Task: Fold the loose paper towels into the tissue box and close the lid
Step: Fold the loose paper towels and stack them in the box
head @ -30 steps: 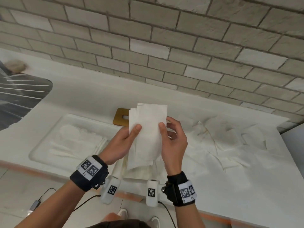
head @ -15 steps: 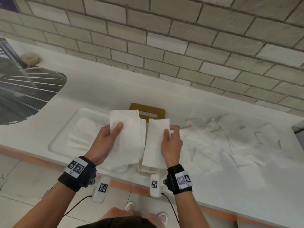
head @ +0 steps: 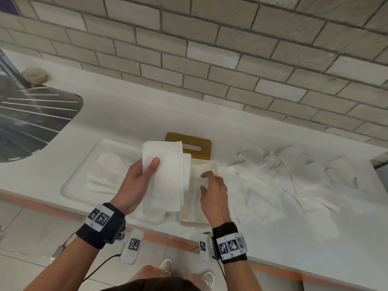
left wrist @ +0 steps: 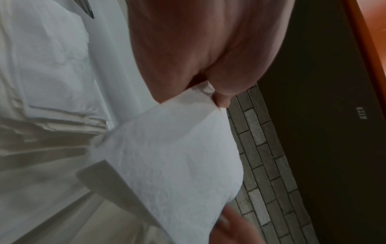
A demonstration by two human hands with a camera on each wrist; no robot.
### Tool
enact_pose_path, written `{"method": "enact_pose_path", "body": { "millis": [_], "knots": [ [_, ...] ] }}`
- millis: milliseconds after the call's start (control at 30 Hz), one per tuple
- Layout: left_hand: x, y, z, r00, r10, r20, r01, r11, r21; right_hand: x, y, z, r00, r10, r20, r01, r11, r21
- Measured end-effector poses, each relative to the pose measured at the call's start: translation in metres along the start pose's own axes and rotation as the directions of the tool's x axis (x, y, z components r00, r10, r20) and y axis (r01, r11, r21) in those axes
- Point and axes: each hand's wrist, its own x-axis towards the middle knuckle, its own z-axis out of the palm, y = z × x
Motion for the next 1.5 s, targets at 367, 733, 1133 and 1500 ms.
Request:
{"method": "enact_pose_path", "body": {
  "millis": [367, 733, 1133, 1500],
  "knots": [
    [0.009, 0.016, 0.026, 0.999, 0.025, 0.029, -0.026, 0.998, 0.06, -0.005, -0.022, -0.023, 0.978, 0.132, -0.164, 0.019, 0.722, 0.692],
    [0.021, 0.018, 0.001, 0.997, 0.039, -0.064, -0.039, 0.999, 0.001, 0.019, 0.013, 0.001, 0.978, 0.173, 0.114, -0.188, 0.973, 0.136],
    [0.003, 0.008, 0.059, 0.996, 0.031, 0.087, -0.022, 0.995, -0.1, -0.026, -0.045, -0.029, 1.0, 0.01, -0.005, -0.006, 0.843, 0.538],
    [0.045, -0.04, 0.1, 0.989, 0.14, 0.05, -0.147, 0.966, 0.211, -0.04, -0.003, -0.023, 0.99, 0.115, -0.078, -0.065, 0.88, 0.47]
  ]
}}
